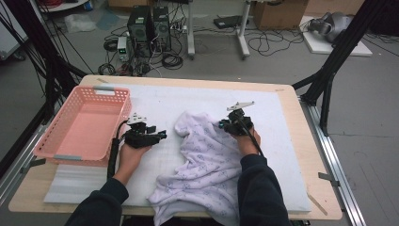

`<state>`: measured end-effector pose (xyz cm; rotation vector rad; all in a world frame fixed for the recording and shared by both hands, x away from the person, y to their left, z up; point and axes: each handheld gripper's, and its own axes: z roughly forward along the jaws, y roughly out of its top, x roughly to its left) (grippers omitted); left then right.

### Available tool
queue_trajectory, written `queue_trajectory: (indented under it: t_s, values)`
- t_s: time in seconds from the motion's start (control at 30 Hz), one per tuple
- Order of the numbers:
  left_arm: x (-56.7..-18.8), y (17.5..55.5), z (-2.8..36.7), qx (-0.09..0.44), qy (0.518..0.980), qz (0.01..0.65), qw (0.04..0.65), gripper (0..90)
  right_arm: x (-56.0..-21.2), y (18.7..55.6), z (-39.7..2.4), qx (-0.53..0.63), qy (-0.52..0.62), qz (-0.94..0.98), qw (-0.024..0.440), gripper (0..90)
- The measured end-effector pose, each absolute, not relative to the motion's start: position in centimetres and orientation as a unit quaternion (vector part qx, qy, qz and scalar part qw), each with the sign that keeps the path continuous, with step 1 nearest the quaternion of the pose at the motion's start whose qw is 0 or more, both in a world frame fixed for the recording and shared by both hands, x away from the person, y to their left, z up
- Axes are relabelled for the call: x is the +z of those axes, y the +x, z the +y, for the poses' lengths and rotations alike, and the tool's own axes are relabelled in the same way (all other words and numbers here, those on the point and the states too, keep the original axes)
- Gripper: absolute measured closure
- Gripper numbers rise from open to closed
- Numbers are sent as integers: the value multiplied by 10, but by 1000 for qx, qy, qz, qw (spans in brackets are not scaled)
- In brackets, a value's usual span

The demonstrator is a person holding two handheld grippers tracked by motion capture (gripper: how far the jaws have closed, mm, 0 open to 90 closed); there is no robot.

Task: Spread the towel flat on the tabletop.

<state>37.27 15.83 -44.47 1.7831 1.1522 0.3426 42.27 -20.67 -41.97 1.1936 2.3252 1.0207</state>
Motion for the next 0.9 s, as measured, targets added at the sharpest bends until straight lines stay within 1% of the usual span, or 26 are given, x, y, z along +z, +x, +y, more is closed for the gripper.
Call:
queue_trajectory:
  t_s: [0.13, 0.3, 0.4, 0.47, 0.5, 0.6, 0.63, 0.67, 0.7, 0.8, 0.9]
  values:
    - [-446, 372, 157, 143, 738, 468, 464, 441, -415, 421, -229, 360, 447, 798, 187, 833]
    - [-447, 372, 155, 144, 737, 467, 467, 442, -411, 416, -260, 337, 484, 778, 218, 837]
    - [-448, 373, 154, 144, 737, 467, 467, 445, -410, 410, -282, 293, 518, 759, 265, 839]
    - [-448, 373, 152, 145, 733, 467, 473, 449, -412, 405, -298, 277, 546, 739, 281, 833]
    - [-447, 374, 151, 145, 733, 464, 476, 455, -414, 403, -306, 277, 559, 730, 279, 813]
    - [-443, 377, 144, 145, 732, 455, 486, 491, -415, 397, -318, 298, 578, 714, 260, 677]
    - [-441, 380, 140, 140, 733, 454, 488, 502, -414, 392, -318, 311, 571, 711, 268, 665]
    - [-439, 382, 137, 137, 734, 450, 491, 518, -412, 388, -317, 319, 565, 711, 271, 634]
    - [-438, 385, 132, 135, 733, 447, 495, 542, -411, 384, -316, 324, 561, 711, 273, 621]
    - [-435, 393, 117, 141, 751, 433, 477, 627, -409, 370, -314, 339, 541, 718, 278, 613]
    - [-437, 403, 100, 130, 756, 431, 475, 651, -410, 356, -314, 350, 524, 726, 275, 602]
